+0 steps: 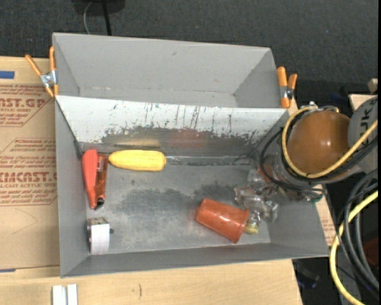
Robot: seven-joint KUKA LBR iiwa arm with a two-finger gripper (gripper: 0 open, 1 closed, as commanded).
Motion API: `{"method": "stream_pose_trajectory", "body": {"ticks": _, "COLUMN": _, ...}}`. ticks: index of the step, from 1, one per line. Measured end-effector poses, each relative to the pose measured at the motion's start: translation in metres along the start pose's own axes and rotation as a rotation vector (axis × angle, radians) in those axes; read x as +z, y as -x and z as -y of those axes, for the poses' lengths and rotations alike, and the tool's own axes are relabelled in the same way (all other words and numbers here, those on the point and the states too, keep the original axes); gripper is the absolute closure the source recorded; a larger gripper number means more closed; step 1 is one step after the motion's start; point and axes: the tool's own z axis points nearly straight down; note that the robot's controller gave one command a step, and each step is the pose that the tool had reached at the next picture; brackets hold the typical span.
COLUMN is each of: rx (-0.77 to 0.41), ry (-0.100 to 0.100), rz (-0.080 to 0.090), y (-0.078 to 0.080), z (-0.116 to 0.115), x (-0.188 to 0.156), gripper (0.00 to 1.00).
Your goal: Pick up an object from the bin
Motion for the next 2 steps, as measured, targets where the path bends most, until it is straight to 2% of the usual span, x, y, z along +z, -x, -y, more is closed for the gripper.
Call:
{"method": "stream_pose_trajectory", "body": {"ticks": 1, "rx": 0.000, "ry": 0.000, "rz": 0.000, "y": 0.000, "z": 0.000, "x": 0.000, "gripper": 1.00}}
{"method": "stream_pose_trajectory", "body": {"ticks": 2, "rx": -0.032, "ry": 0.010, "rz": -0.005, "y": 0.002, "z": -0.005, "x": -0.033, "gripper": 1.00}}
